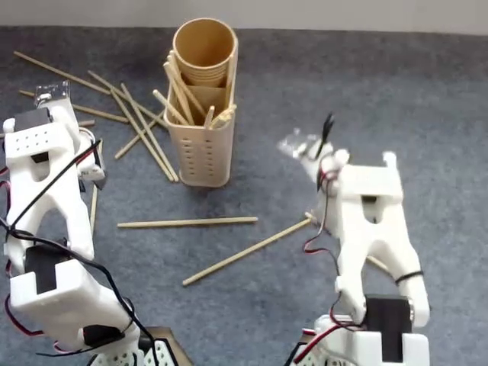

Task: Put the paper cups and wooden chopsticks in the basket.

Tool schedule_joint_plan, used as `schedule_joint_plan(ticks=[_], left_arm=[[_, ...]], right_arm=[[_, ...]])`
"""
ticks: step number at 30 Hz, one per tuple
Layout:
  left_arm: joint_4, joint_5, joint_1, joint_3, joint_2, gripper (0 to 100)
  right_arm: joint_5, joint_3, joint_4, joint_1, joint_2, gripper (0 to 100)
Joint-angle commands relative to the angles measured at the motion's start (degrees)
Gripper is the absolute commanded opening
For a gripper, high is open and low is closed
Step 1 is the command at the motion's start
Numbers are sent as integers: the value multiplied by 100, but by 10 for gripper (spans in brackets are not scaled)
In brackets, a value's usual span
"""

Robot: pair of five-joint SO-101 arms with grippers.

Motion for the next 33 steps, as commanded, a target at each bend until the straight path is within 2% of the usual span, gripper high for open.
schedule_joint_plan(ticks=[1, 4, 9, 12, 14, 16, 18, 21, 25, 28, 33], left_arm=[[-53, 70, 4, -31, -31, 133], [-53, 70, 4, -31, -31, 133], [-26, 70, 4, -31, -40, 133], [-18, 70, 4, -31, -48, 133], [-9, 70, 4, -31, -57, 133], [-9, 70, 4, -31, -57, 133], [-9, 70, 4, -31, -66, 133], [-9, 70, 4, -31, -66, 133], [-9, 70, 4, -31, -66, 133], [-35, 70, 13, -31, -66, 133], [-44, 70, 13, -31, -57, 133]], right_arm=[[141, 840, -787, 48, 40, 264], [211, 1235, -1279, 48, 48, 264], [905, 1912, -1851, 48, 48, 264], [923, 2132, -2246, 48, 48, 250], [923, 2158, -2369, 48, 57, 163], [870, 2158, -2422, 48, 57, 7], [870, 2158, -2440, 57, 57, 29], [853, 2114, -2413, 180, -4, 4], [123, 989, -2308, 497, -356, 5], [-554, -312, -1771, 558, -840, 5], [-2338, -2949, -1174, -75, -1464, 5]])
